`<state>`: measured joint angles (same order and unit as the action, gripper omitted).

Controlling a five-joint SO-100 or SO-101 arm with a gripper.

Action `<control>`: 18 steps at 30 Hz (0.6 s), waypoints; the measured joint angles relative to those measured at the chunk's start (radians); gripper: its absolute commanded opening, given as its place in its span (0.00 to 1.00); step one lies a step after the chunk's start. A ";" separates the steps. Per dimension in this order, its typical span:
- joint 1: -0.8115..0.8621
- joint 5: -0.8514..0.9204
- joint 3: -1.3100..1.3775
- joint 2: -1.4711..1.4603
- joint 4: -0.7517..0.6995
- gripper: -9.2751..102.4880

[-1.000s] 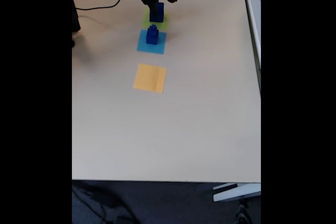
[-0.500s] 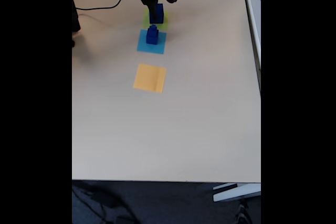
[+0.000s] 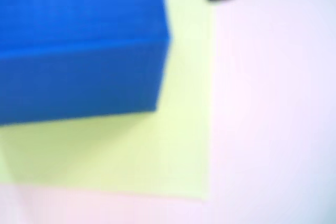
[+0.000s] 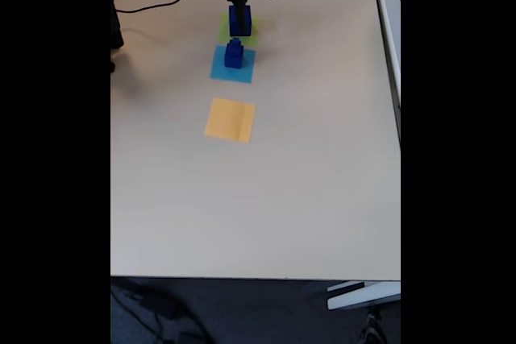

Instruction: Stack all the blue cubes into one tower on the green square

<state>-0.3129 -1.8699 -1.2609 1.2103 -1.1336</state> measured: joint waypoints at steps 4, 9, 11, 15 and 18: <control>0.000 0.048 0.218 -0.057 -0.100 0.50; 0.041 0.133 0.347 -0.061 -0.156 0.48; 0.067 0.167 0.357 -0.061 -0.163 0.46; 0.129 0.232 0.345 -0.051 -0.172 0.42; 0.179 0.267 0.282 0.005 -0.172 0.39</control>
<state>-0.1335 -1.6030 -0.9787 1.2149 -1.3054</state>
